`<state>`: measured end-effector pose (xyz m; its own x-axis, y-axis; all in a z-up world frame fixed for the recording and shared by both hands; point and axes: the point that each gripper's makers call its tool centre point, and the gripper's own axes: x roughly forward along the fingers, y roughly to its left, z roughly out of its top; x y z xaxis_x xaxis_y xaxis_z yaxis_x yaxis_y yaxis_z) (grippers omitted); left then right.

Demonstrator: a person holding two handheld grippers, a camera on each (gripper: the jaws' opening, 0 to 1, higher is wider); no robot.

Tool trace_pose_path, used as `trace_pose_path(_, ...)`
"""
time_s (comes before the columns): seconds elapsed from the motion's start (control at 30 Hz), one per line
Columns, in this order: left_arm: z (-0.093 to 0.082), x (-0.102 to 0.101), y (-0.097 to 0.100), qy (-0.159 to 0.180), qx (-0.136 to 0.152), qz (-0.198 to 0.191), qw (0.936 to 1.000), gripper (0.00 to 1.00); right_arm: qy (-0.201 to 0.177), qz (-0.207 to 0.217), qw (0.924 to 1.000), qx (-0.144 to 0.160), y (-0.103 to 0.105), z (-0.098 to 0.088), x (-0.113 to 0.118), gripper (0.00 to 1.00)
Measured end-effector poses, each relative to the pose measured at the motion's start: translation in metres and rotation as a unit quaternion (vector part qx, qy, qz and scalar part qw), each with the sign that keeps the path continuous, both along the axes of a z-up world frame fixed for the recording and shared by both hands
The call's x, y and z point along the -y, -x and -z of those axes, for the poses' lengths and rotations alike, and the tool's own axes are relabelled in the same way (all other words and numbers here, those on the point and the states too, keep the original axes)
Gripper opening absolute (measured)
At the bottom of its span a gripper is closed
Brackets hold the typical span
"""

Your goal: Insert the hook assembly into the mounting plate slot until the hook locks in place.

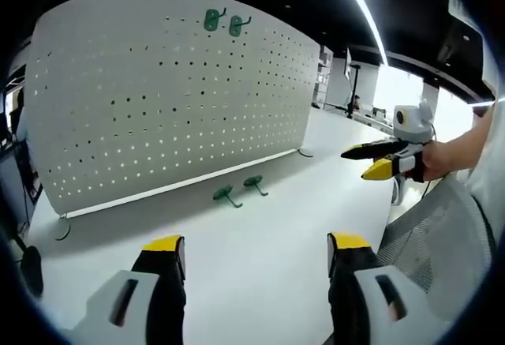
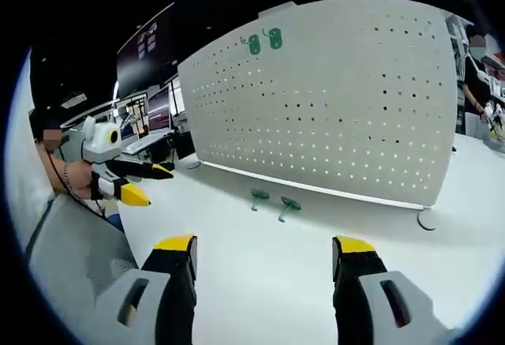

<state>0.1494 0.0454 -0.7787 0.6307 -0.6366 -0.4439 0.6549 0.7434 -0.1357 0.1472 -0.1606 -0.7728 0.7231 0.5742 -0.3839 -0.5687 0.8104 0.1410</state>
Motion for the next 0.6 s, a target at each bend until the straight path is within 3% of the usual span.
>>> trace_pose_path(0.43, 0.01, 0.008, -0.014, -0.045, -0.01, 0.043, 0.998, 0.76, 0.002, -0.006, 1.0, 0.001, 0.001, -0.001, -0.003, 0.67)
trace_pose_path(0.6, 0.014, 0.014, -0.016, -0.104, 0.011, 0.103, 0.9892, 0.75, 0.002, -0.007, 1.0, 0.002, 0.002, -0.003, -0.004, 0.67)
